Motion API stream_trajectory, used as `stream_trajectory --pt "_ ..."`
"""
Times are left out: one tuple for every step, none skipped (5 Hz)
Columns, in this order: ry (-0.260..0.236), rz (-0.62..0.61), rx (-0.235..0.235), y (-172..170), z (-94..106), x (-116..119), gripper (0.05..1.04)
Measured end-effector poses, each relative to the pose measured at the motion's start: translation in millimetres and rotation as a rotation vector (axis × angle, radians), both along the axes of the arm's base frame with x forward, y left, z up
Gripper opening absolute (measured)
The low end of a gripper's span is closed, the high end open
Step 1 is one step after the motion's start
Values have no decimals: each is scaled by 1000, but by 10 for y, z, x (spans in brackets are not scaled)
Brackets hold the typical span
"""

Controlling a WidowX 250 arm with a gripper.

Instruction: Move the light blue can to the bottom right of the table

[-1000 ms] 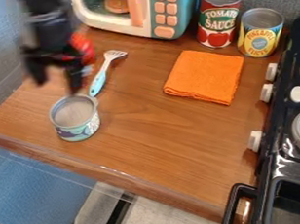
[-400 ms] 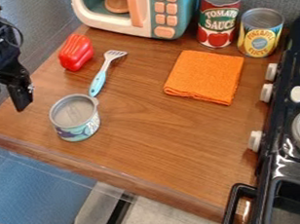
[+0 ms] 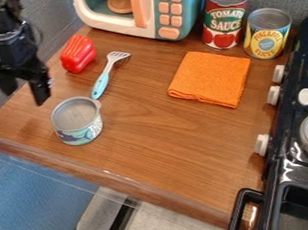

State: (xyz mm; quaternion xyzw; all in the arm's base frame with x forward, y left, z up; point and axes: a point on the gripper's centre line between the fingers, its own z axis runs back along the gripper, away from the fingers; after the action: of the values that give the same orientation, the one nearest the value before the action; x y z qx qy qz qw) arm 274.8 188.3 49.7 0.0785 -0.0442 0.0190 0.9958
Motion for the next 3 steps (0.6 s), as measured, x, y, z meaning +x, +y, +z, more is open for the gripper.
stream_trajectory --pt "1 -41 18 -195 26 185 999" --pt "31 -86 32 -430 -14 221 999" --pt "66 -113 57 -635 35 115 998"
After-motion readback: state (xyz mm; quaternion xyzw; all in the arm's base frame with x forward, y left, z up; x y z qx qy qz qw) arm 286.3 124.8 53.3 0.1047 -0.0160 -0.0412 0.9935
